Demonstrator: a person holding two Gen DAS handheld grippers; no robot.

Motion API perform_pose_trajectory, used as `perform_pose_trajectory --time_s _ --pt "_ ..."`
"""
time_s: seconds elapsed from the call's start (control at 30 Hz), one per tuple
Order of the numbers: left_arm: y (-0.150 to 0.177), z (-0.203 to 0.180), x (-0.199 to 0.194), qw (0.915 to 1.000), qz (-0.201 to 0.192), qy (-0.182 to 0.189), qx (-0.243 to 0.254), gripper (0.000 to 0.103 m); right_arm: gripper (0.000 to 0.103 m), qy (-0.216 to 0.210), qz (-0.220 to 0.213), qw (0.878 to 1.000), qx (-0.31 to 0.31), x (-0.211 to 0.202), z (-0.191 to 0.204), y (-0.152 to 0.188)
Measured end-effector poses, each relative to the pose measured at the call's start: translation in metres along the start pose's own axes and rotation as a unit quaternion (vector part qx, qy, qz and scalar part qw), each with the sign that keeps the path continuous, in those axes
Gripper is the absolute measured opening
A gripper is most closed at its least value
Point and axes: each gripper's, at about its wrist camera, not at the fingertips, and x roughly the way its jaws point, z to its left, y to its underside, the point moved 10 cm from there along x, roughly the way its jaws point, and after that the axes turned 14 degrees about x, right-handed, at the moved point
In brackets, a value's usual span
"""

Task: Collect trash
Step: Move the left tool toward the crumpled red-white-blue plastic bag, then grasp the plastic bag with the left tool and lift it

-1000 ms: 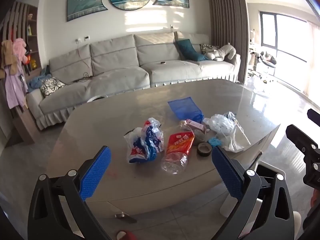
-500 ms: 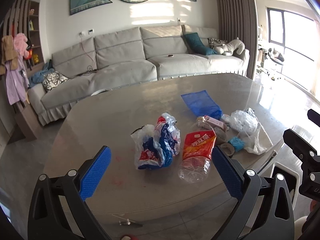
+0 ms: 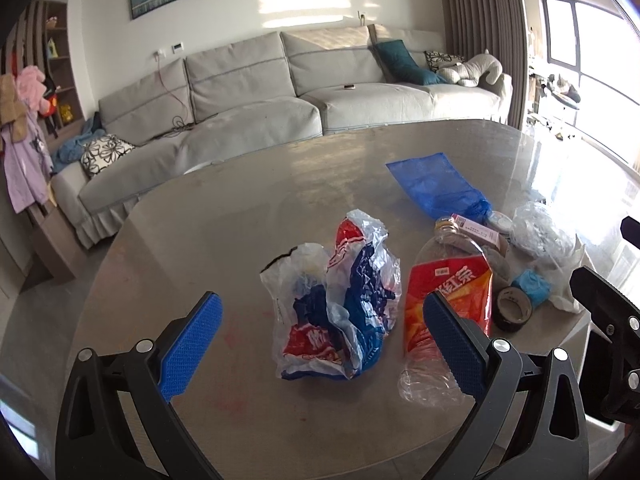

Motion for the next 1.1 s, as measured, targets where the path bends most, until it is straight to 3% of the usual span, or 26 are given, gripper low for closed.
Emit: perform_pose_trajectory --time_s 0.53,0.7,0.77,0.87,0.97,1.1 --pt "0.012 -0.013 0.066 0.9991 0.043 0.002 0.001 0.099 0.099 0.002 0.015 1.0 -0.01 0.034 0.003 0.005" --pt "0.023 -0.018 0.091 0.9967 0.076 0.029 0.003 0.098 0.099 -0.006 0.031 1.0 -0.003 0.045 0.008 0.012" --pt "0.027 -0.021 0.095 0.9961 0.08 0.037 0.006 0.082 0.099 -0.023 0.055 0.998 0.015 0.054 0.011 0.019" --pt "0.029 -0.02 0.095 0.9961 0.078 0.002 0.041 0.062 0.099 -0.045 0.086 0.994 0.044 0.066 0.017 0.029" --pt "0.033 -0.015 0.092 0.9961 0.076 -0.014 0.043 0.043 0.099 -0.047 0.097 0.993 0.057 0.075 0.02 0.035" --pt "0.036 0.002 0.082 0.9978 0.064 -0.012 0.009 0.035 0.099 -0.047 0.123 0.989 0.066 0.082 0.027 0.051"
